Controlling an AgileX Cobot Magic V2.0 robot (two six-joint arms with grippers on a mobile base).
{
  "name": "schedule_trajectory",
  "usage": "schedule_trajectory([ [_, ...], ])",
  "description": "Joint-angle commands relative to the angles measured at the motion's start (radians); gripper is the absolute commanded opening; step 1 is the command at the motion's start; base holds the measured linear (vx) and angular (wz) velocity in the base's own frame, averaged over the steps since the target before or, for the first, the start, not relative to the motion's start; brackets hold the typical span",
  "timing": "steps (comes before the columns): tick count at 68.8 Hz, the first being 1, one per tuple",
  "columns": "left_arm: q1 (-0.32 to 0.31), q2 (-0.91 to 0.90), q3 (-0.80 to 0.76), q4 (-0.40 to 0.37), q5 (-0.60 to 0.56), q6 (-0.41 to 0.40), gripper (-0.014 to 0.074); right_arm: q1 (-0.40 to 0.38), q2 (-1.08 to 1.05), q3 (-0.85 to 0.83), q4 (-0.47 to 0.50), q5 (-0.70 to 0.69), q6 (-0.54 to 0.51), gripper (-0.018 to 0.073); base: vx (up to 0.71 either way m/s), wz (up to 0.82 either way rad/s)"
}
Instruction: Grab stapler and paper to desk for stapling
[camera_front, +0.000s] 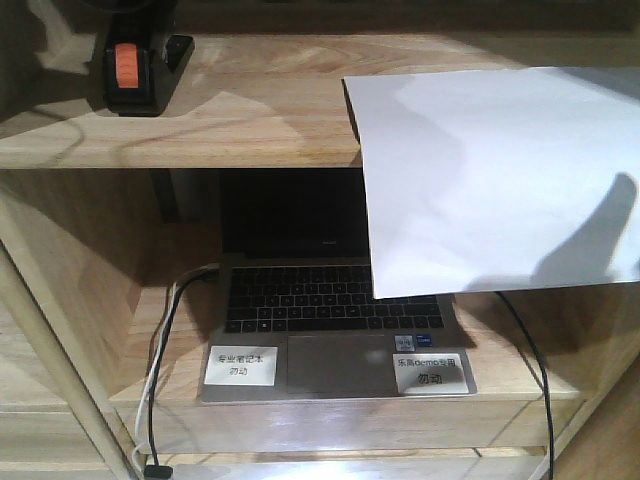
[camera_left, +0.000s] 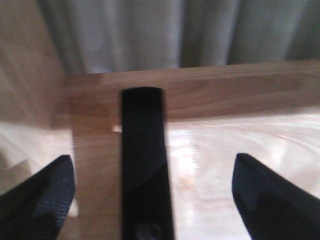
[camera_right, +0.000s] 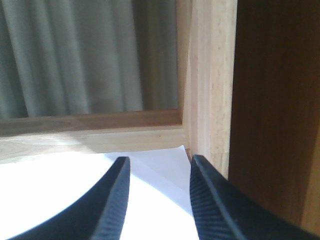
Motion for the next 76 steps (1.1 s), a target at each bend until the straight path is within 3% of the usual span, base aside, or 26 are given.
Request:
schedule_trajectory([
  [1,0.018,-0.016,-0.027,0.01,-0.026,-0.011,0.0589,-0.005,0.012,-0.03,-0.004,-0.073,-0.006,0.0271,0.0,0.0],
  [38,0.099,0.055,-0.027,-0.087,-0.026,-0.011,0.0589,-0.005,0.012,-0.03,-0.004,-0.073,-0.006,0.0271,0.0,0.0],
  [53,0.103,0.056,-0.027,-0.086,-0.027,-0.011,0.0563,-0.005,0.012,-0.03,-0.004,-0.073,-0.006,0.0271,0.0,0.0],
  [65,0.103,0.059,-0.027,-0.096,-0.027,-0.011,0.0424,-0.005,0.012,-0.03,-0.004,-0.073,-0.006,0.0271,0.0,0.0],
  [76,0.103,0.059,-0.027,-0.097,-0.027,-0.008,0.0166,-0.005,0.012,-0.03,-0.004,-0.073,-0.006,0.0271,0.0,0.0],
])
